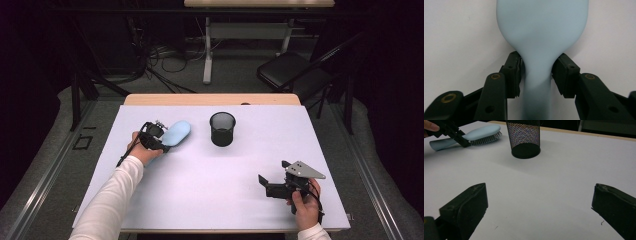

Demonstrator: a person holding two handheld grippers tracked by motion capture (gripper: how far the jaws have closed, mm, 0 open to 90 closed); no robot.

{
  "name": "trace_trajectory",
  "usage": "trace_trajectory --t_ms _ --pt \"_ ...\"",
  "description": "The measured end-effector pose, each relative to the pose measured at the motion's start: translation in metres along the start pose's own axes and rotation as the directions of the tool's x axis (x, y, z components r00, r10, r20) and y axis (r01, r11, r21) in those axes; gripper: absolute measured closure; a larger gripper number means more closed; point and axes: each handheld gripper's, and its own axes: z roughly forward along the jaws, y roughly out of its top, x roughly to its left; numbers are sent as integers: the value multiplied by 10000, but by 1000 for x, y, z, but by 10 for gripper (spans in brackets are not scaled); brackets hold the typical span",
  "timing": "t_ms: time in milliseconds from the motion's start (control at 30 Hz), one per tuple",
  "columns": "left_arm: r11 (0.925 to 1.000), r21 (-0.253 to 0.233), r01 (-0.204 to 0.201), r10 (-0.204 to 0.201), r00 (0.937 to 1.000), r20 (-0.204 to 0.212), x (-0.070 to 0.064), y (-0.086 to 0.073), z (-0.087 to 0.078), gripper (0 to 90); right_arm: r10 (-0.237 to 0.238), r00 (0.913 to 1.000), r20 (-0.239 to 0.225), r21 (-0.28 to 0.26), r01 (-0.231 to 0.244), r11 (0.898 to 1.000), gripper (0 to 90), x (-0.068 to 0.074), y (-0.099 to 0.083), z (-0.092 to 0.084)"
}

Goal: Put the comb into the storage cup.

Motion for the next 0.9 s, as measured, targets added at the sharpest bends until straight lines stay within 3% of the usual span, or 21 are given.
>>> trace_trajectory --t_ms 467,900 --pt "9997 0 254 -254 9995 194 1 -1 0 654 -7 10000 -28 -34 7 10000 0 0 -1 1" --pt "9998 2 180 -180 9996 200 1 -2 -1 672 -17 10000 -36 28 17 10000 1 0 -1 1"
